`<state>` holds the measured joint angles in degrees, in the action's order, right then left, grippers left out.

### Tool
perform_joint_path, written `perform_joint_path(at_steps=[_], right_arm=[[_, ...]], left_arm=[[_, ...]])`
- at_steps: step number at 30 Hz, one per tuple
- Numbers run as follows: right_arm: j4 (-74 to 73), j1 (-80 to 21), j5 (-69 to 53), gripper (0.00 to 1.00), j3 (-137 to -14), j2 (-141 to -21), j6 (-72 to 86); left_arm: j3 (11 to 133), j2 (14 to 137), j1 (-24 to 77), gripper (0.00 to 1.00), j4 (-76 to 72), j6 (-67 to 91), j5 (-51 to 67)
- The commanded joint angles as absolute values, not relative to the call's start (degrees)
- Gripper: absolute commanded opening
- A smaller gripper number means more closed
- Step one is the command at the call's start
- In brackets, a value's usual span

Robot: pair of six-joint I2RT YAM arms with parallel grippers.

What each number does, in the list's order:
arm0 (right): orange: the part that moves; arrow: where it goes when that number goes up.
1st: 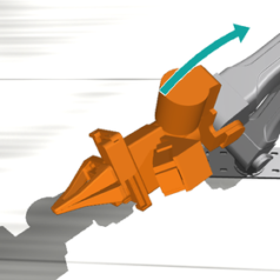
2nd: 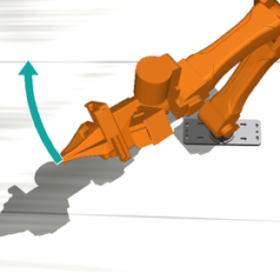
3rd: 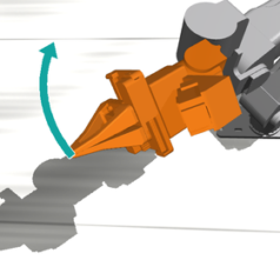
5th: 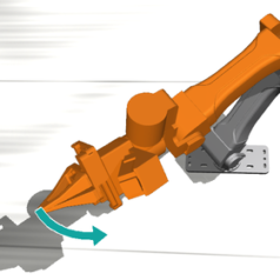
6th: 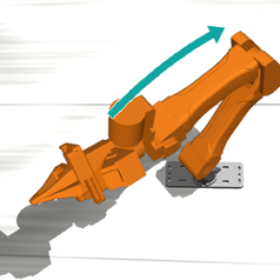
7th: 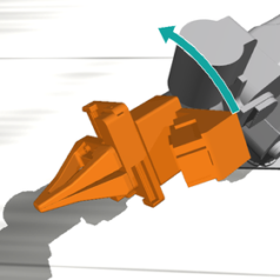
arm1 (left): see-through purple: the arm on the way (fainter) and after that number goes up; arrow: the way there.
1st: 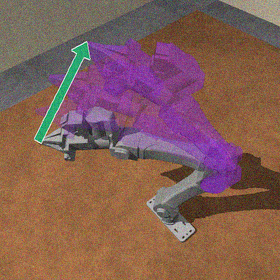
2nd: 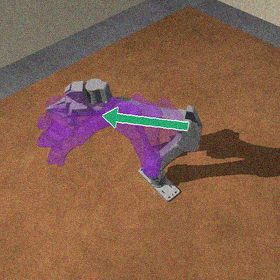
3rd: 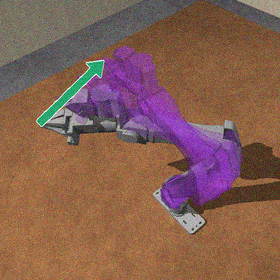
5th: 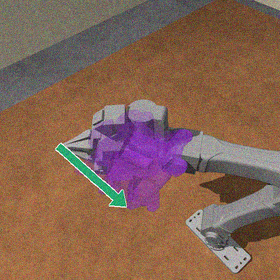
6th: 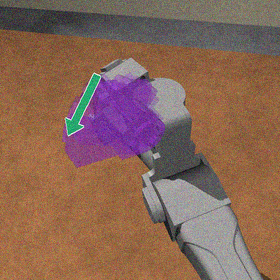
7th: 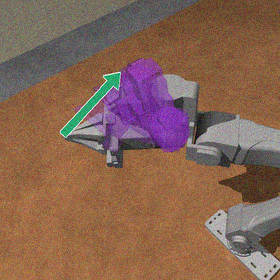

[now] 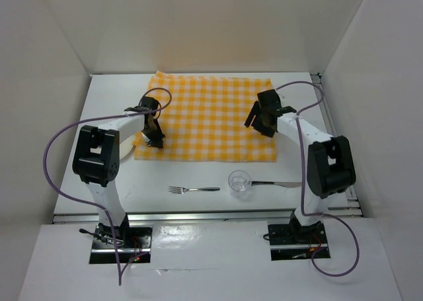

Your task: Set the dinner table for one person

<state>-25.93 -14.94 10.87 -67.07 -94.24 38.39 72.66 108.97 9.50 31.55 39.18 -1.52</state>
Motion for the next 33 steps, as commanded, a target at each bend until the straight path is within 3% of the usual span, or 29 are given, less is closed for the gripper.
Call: perform_joint_path(at_steps=[1, 2, 3, 4, 7, 16, 30, 33], right_arm=[[-23.4, -15.6, 1.4, 0.75, -70.4, -101.1, 34.4], [-23.4, -16.1, 1.4, 0.65, -70.4, -102.2, 34.9], [-23.9, -16.1, 1.4, 0.45, -70.4, -102.8, 35.4], [-23.9, -16.1, 1.4, 0.37, -69.1, -102.8, 36.1], [-22.2, -15.4, 1.4, 0.24, -65.7, -103.4, 37.4], [-27.2, -11.9, 7.6, 0.24, -67.6, -110.3, 37.4], [-28.8, -14.2, 6.9, 0.24, -60.7, -101.7, 38.2], [-29.4, -14.8, 7.4, 0.29, -62.9, -100.9, 37.5]], left_arm=[[69.2, 109.2, 11.1, 0.00, 33.0, 41.0, -1.9], [69.2, 108.7, 11.1, 0.00, 33.0, 41.0, -2.5], [68.6, 108.2, 11.1, 0.00, 33.5, 41.0, -2.5], [68.6, 108.2, 11.1, 0.00, 33.5, 41.0, -3.0], [68.6, 106.7, 11.6, 0.00, 34.5, 41.0, -3.8], [72.7, 106.6, 12.7, 0.00, 38.1, 39.8, -6.0], [70.4, 101.9, 13.3, 0.00, 39.9, 39.3, -8.5], [70.4, 100.4, 13.3, 0.00, 39.9, 39.3, -8.5]])
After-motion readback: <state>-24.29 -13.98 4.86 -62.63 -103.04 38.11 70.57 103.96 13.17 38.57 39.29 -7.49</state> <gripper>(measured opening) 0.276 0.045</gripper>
